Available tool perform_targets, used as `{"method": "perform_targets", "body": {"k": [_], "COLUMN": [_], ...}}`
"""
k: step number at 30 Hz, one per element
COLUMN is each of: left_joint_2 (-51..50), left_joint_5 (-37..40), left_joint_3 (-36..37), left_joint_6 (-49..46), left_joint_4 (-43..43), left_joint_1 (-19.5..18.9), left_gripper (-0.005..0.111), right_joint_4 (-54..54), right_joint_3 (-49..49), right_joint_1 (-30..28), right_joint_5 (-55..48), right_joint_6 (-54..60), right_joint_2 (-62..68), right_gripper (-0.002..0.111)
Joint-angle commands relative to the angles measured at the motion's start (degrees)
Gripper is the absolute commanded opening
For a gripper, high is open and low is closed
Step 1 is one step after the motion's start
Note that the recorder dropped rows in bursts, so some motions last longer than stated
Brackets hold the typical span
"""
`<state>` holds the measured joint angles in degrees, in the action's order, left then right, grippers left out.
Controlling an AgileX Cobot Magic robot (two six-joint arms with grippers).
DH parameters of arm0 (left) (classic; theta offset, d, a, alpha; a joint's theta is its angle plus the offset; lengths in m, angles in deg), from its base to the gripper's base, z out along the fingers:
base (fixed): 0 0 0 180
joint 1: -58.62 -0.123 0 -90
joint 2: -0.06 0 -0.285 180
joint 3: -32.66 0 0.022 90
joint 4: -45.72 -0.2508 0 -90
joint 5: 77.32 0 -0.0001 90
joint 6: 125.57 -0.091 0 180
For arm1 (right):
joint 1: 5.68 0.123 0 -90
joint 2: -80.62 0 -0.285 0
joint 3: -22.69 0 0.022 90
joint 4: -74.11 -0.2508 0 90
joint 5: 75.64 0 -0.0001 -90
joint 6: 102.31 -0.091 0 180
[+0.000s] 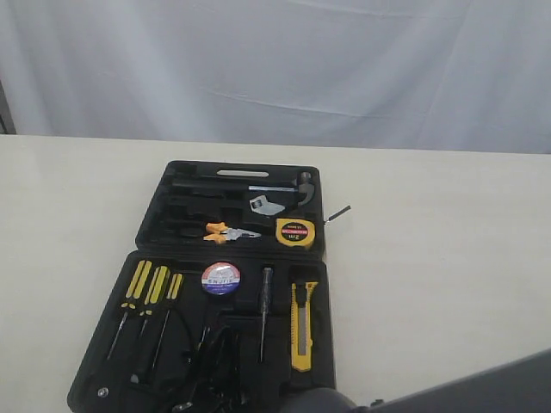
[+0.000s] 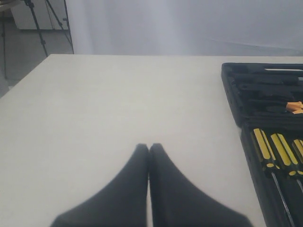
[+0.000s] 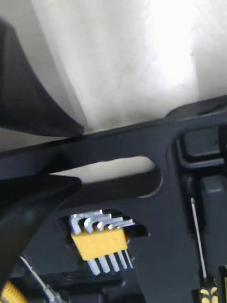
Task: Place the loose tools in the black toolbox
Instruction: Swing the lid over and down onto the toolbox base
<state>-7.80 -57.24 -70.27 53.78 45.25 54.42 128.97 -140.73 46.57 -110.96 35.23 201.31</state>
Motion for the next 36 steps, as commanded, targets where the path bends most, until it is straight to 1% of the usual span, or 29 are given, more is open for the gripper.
{"method": "perform_targets", "body": {"k": [1, 9, 11, 14, 17, 21, 22, 26, 29, 31, 33, 36], "left_joint_2": [0.07, 0.07, 0.07, 0.07, 0.07, 0.07, 0.07, 0.07, 0.07, 0.07, 0.07, 0.07], "left_joint_5": [-0.45, -0.45, -0.45, -0.45, -0.45, -0.45, -0.45, -0.45, -0.45, -0.45, -0.45, -0.45], "left_joint_3": [0.15, 0.15, 0.15, 0.15, 0.15, 0.15, 0.15, 0.15, 0.15, 0.15, 0.15, 0.15], "left_joint_6": [0.24, 0.24, 0.24, 0.24, 0.24, 0.24, 0.24, 0.24, 0.24, 0.24, 0.24, 0.24], "left_joint_4": [0.47, 0.47, 0.47, 0.47, 0.47, 0.47, 0.47, 0.47, 0.47, 0.47, 0.47, 0.47], "left_joint_1": [0.27, 0.27, 0.27, 0.27, 0.27, 0.27, 0.27, 0.27, 0.27, 0.27, 0.27, 0.27], "left_gripper": [0.0, 0.0, 0.0, 0.0, 0.0, 0.0, 0.0, 0.0, 0.0, 0.0, 0.0, 0.0], "right_joint_4": [-1.13, -1.43, -3.04, -8.09, -15.99, -26.99, -28.37, -28.29, -27.68, -28.2, -30.64, -37.44], "right_joint_3": [-0.22, -0.22, -0.22, -0.22, -0.4, -3.1, -4.06, -8.94, -13.0, -16.06, -18.8, -23.24], "right_joint_1": [-0.13, 1.24, 1.92, 3.46, 4.53, 5.48, 5.78, 5.99, 4.06, 1.56, -1.21, -6.77], "right_joint_5": [-0.48, -1.42, -1.88, -3.65, -5.77, -12.21, -13.78, -19.4, -22.9, -24.32, -24.52, -24.69], "right_joint_6": [-1.02, 0.88, 2.68, 7.22, 13.17, 23.45, 25.12, 28.68, 32.91, 36.46, 41.21, 48.27], "right_joint_2": [-0.02, -3.75, -5.67, -9.21, -13.06, -18.07, -19.27, -22.88, -24.13, -24.41, -24.41, -24.41], "right_gripper": [0.0, 0.0, 0.0, 0.0, 0.0, 0.0, 0.0, 0.0, 0.0, 0.0, 0.0, 0.0]}}
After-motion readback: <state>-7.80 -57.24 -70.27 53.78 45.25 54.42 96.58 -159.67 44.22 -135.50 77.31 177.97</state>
